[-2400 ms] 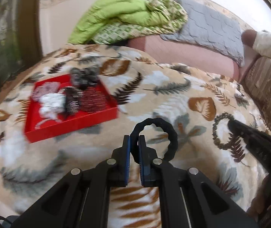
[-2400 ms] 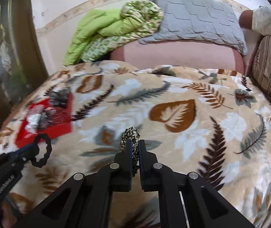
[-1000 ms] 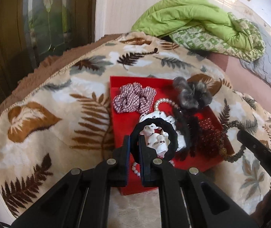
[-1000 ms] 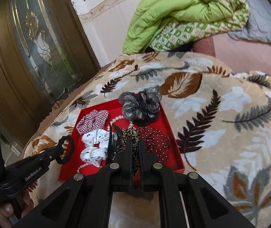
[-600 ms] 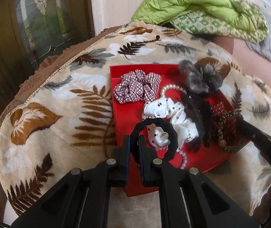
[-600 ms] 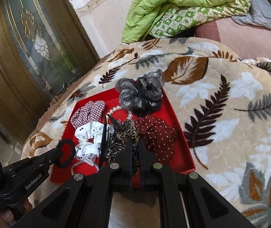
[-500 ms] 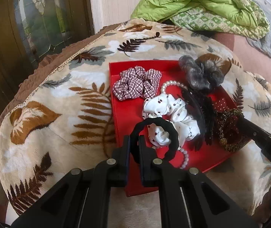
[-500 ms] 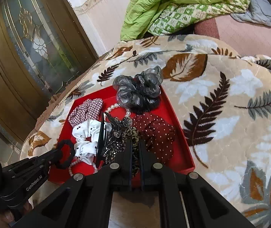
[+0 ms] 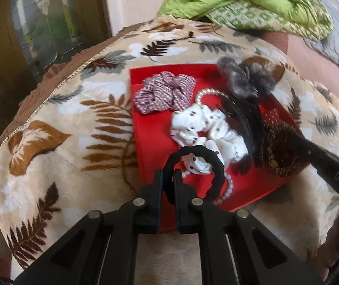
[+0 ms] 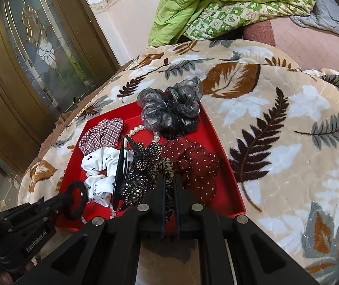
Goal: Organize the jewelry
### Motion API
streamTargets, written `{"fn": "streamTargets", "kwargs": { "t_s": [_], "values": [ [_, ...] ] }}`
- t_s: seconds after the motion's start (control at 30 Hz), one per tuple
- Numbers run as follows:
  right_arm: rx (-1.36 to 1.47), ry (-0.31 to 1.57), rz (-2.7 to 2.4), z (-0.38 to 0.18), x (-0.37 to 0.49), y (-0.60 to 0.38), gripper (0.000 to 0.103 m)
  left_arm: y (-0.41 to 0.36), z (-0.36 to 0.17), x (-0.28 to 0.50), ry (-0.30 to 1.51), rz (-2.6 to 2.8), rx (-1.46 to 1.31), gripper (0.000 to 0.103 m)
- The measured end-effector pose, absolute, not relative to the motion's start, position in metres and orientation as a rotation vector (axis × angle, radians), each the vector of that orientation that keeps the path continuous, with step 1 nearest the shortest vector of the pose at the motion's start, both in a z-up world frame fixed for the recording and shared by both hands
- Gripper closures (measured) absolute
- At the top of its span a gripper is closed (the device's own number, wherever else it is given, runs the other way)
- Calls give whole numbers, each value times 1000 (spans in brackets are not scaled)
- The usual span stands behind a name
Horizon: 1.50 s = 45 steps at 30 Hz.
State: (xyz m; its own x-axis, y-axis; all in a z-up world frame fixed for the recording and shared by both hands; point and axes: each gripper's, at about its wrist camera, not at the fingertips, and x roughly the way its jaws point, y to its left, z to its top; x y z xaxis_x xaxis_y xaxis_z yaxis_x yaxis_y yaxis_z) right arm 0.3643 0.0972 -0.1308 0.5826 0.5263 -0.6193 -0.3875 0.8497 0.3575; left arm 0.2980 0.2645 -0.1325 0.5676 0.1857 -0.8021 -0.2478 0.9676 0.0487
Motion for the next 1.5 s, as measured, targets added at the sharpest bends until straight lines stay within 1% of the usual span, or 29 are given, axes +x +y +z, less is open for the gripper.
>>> {"fn": "streamTargets", "kwargs": {
  "t_s": [0.17, 0.4, 0.43, 0.47, 0.5, 0.53, 0.57, 0.67, 0.73, 0.8, 0.87, 0.9, 0.93, 0.97, 1.07, 1.2, 1.27, 1.4, 1.47, 1.5],
  "values": [
    [201, 796, 524, -136, 366, 96, 96, 262, -138, 302, 966, 250, -48, 94],
    [189, 802, 513, -135, 364, 97, 93, 262, -132, 297, 932, 247, -54, 94],
    [185, 799, 505, -134, 362, 96, 91, 262, -130, 297, 928, 247, -54, 94],
    [183, 798, 499, -132, 361, 95, 86, 262, -129, 296, 920, 249, -53, 93],
    [187, 797, 496, -130, 359, 93, 81, 262, -127, 295, 908, 250, -53, 90],
    [192, 793, 498, -127, 357, 90, 72, 261, -124, 293, 894, 252, -52, 81],
    [193, 786, 493, -123, 354, 87, 64, 260, -121, 291, 874, 258, -49, 70],
    [192, 762, 484, -108, 342, 78, 58, 258, -112, 285, 828, 277, -38, 63],
    [190, 751, 467, -98, 333, 73, 57, 255, -108, 281, 808, 282, -27, 60],
    [184, 735, 458, -85, 319, 66, 54, 253, -102, 276, 778, 285, -20, 59],
    [172, 724, 437, -76, 305, 61, 46, 254, -93, 267, 746, 290, -41, 56],
    [170, 718, 425, -72, 297, 57, 39, 254, -86, 259, 718, 293, -55, 53],
    [169, 714, 419, -70, 289, 53, 33, 253, -83, 254, 705, 300, -58, 47],
    [167, 715, 413, -69, 284, 51, 31, 251, -78, 247, 681, 307, -58, 42],
    [171, 739, 393, -74, 264, 39, 30, 243, -65, 224, 621, 321, -48, 35],
    [190, 741, 389, -77, 238, 23, 30, 236, -53, 194, 576, 321, -104, 34],
    [199, 736, 386, -76, 227, 17, 28, 231, -50, 176, 556, 311, -138, 32],
    [213, 743, 392, -73, 203, 7, 26, 210, -50, 144, 530, 305, -143, 30],
    [202, 736, 396, -69, 189, 4, 22, 200, -52, 130, 519, 300, -150, 27],
    [189, 727, 403, -66, 182, 2, 21, 196, -54, 125, 520, 305, -151, 26]
  ]
}}
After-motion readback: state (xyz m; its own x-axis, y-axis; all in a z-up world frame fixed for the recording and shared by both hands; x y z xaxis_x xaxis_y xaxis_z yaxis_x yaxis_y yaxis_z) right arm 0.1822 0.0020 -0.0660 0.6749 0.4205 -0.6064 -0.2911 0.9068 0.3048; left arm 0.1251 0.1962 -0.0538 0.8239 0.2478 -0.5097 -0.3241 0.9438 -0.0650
